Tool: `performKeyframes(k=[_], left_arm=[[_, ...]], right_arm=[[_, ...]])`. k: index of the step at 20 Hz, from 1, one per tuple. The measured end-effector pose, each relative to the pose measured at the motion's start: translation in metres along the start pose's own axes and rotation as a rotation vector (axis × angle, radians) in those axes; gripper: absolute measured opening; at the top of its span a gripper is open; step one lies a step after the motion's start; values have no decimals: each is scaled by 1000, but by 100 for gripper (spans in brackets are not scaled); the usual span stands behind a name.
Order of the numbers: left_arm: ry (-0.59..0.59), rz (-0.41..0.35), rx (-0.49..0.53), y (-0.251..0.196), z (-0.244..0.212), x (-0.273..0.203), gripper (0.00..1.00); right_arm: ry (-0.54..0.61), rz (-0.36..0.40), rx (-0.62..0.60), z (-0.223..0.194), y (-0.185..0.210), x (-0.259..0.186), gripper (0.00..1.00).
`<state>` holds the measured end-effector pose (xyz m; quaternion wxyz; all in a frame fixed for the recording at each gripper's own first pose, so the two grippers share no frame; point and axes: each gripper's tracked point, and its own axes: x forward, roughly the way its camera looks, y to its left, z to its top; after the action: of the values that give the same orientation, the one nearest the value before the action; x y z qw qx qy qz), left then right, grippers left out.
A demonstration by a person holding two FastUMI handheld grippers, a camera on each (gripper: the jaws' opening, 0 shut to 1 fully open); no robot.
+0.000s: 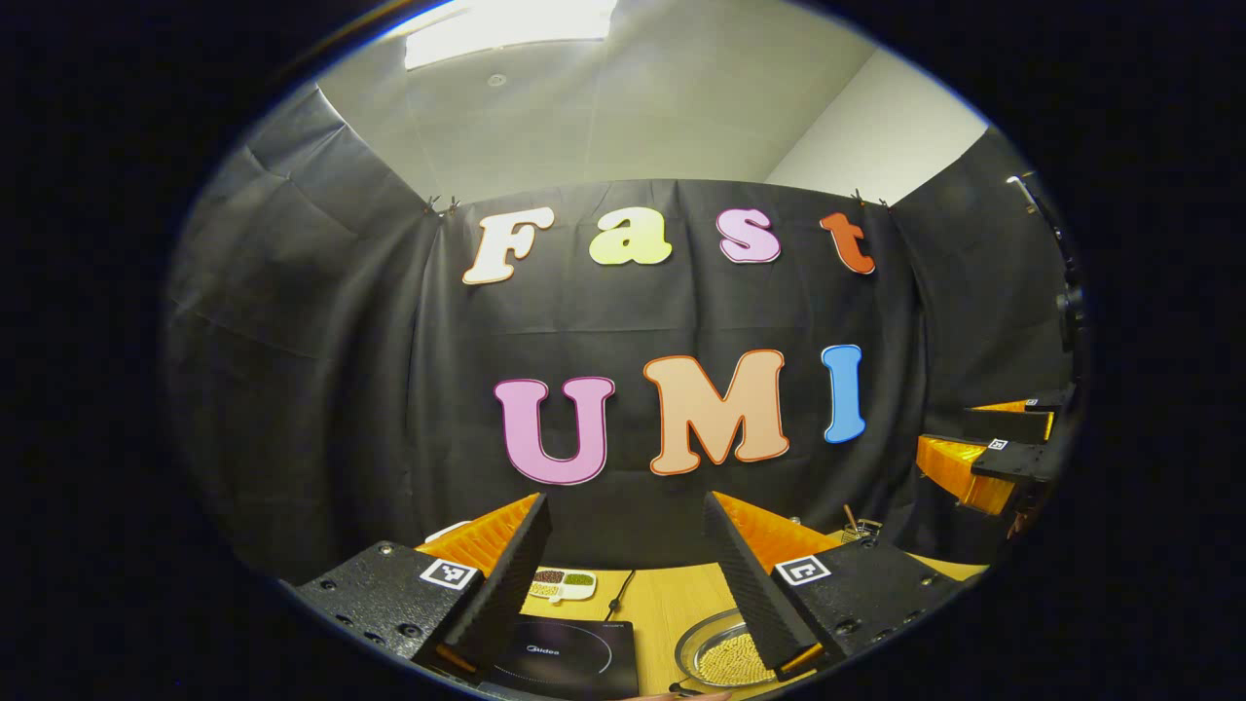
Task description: First push the handle of the pot to place it horizontally, then grasp the pot with both hands and set it on the induction cooktop.
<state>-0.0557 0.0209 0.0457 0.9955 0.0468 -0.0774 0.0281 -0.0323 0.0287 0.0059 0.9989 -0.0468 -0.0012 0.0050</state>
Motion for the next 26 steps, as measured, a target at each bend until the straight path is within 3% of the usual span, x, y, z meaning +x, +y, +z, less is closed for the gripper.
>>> performKeyframes(k=[3, 10, 12, 18, 26], left_arm=[[8, -2, -14, 3, -6, 1, 96], [4, -15, -44, 12, -17, 0, 96], [13, -26, -54, 15, -21, 1, 97], [1, -28, -44, 36, -25, 6, 96], [-14, 55, -16, 88, -31, -3, 98]], right_arm=[[23, 28, 30, -6, 10, 1, 89], [27, 51, 44, -16, 25, 0, 28], [30, -11, 1, -22, 16, -2, 6], [62, 28, -22, -33, 43, 9, 2], [296, 172, 56, -93, 87, -5, 2]])
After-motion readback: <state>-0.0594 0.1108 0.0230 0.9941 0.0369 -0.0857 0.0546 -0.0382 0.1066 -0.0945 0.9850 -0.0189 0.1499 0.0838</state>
